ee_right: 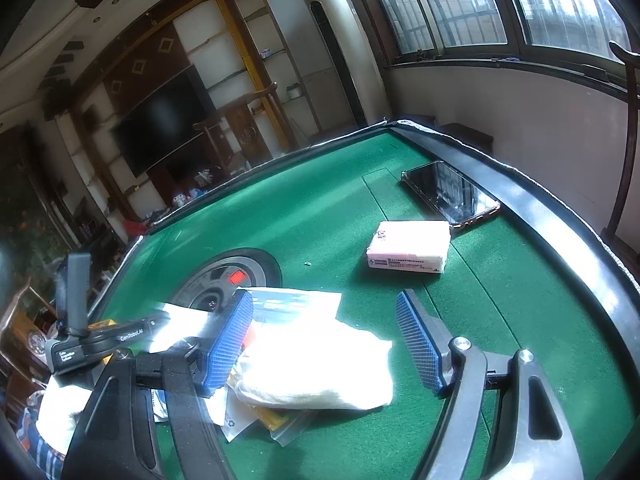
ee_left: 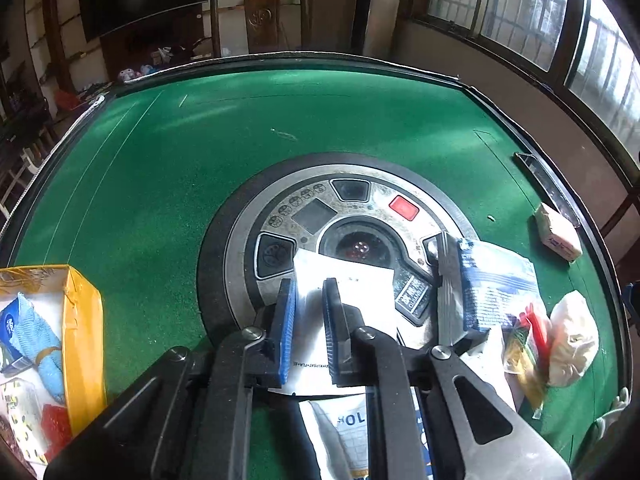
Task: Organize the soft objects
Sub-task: 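Reach the left tool to the white printed paper card and grasp it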
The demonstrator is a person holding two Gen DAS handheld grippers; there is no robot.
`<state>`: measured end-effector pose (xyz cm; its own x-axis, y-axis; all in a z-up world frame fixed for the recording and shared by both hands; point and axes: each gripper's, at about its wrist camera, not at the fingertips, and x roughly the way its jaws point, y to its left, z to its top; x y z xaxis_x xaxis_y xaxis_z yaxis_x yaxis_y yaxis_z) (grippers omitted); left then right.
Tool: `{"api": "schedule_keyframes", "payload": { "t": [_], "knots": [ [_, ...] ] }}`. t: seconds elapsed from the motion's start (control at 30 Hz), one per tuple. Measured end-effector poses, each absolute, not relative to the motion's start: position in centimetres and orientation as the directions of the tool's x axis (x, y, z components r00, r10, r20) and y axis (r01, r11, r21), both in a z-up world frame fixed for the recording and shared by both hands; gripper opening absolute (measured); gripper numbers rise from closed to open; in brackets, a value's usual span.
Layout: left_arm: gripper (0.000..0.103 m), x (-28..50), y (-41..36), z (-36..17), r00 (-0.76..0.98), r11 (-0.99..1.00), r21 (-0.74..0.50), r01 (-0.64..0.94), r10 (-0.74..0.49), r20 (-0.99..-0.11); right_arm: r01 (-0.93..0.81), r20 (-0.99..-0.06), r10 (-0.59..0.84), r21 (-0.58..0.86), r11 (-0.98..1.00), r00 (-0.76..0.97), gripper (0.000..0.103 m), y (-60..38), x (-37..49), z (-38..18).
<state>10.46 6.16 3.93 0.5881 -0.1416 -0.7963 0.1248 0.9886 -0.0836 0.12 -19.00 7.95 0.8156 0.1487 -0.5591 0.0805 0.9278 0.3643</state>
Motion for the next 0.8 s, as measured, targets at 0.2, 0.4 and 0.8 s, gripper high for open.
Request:
{"api": "schedule_keyframes", "payload": {
  "t": [0.2,0.4,0.8],
  "knots": [
    [0.005,7.4,5.1,5.8,0.575,0.938,-0.233,0.257,-0.342,-0.743,0.098,-0.57,0.13,0.352,0.931,0.811,0.069,-19.2,0.3,7.7],
    [0.004,4.4,2.6,7.5,0.545,0.89,-0.211,0.405,-0.42,-0.726,0.101,-0.57,0.124,0.347,0.932,0.812,0.069,-19.3,0.3,7.7],
    [0.01,5.5,-0.6,4.8,0.578,0.919,-0.008,0.393,-0.254,-0.775,0.112,-0.58,0.121,0.349,0.93,0.806,0.069,-19.3,0.3,7.5]
  ]
}}
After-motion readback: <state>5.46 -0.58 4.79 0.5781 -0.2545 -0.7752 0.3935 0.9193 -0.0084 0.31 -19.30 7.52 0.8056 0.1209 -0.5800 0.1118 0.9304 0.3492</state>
